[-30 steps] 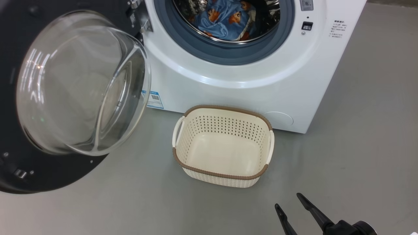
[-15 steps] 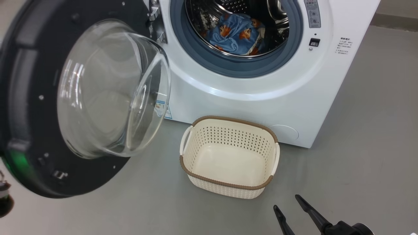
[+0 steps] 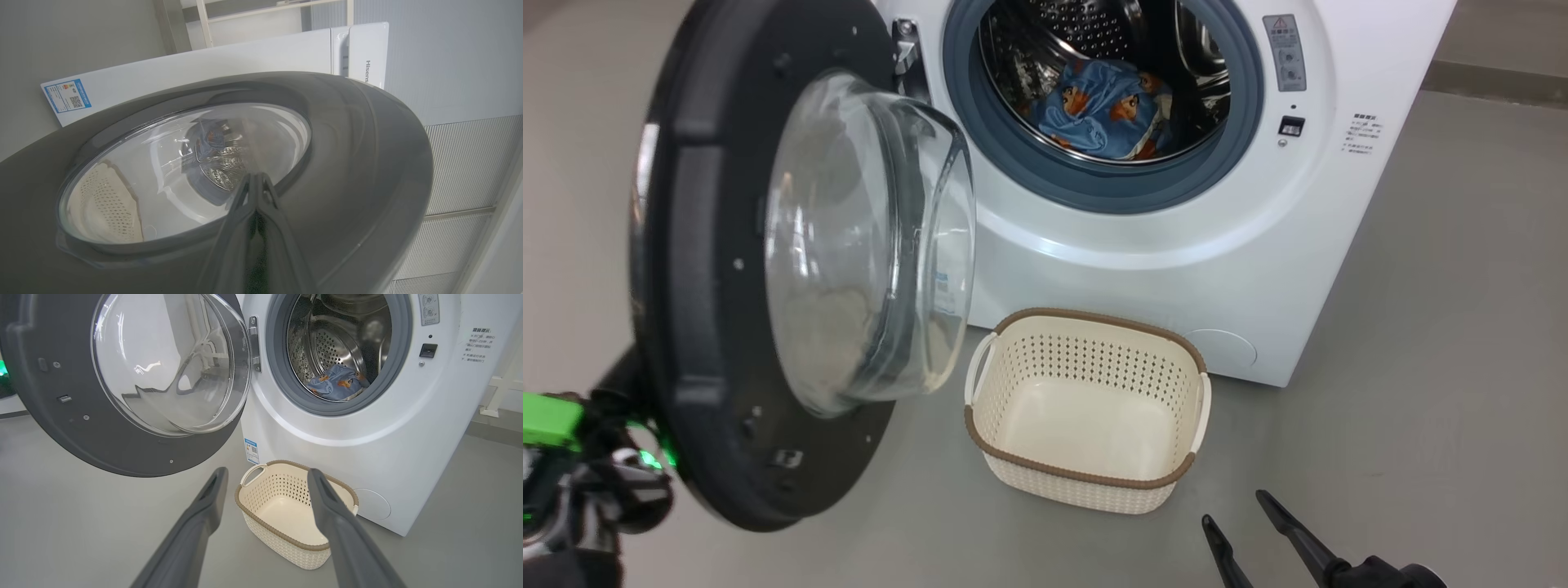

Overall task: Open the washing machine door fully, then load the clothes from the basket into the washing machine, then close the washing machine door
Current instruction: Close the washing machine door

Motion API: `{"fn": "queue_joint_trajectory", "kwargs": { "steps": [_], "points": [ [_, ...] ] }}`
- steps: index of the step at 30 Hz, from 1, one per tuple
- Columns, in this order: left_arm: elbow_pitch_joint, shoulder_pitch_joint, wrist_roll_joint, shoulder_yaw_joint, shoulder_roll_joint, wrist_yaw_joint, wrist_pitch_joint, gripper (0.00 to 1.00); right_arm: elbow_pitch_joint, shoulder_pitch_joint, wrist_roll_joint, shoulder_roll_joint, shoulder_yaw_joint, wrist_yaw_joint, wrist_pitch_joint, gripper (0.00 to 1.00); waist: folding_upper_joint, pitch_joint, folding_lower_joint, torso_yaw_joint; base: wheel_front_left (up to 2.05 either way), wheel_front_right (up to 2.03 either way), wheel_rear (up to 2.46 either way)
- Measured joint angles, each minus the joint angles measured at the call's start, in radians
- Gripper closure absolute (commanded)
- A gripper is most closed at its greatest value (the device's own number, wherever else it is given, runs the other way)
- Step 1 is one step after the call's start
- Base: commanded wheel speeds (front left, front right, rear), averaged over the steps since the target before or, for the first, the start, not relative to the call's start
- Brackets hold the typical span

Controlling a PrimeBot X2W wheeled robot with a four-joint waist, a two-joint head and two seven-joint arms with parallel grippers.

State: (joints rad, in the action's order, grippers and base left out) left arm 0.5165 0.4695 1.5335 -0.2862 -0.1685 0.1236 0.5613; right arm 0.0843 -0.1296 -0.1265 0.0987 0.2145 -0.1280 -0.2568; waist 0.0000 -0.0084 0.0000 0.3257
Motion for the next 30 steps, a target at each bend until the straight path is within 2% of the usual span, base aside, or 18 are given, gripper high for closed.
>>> {"fn": "queue_joint_trajectory", "kwargs": {
  "steps": [9,13,30],
  "points": [
    [-0.127,-0.082,-0.007,0.097,0.091,0.000,0.037,1.00,-0.003,-0.016,-0.007,-0.014,-0.002,0.000,0.000,0.00,0.0000,-0.019,0.0000,-0.021,0.00,0.00,0.00],
    [-0.153,-0.096,-0.005,0.134,0.114,0.000,0.035,1.00,-0.003,-0.015,-0.008,-0.023,-0.003,0.000,0.000,0.00,0.0000,-0.019,0.0000,-0.038,0.00,0.00,0.00],
    [-0.154,-0.094,0.002,0.206,0.122,0.000,-0.020,1.00,-0.008,-0.013,-0.007,-0.036,-0.006,0.000,0.000,0.00,0.0000,-0.005,0.0000,-0.192,0.00,0.00,0.00]
  ]
}}
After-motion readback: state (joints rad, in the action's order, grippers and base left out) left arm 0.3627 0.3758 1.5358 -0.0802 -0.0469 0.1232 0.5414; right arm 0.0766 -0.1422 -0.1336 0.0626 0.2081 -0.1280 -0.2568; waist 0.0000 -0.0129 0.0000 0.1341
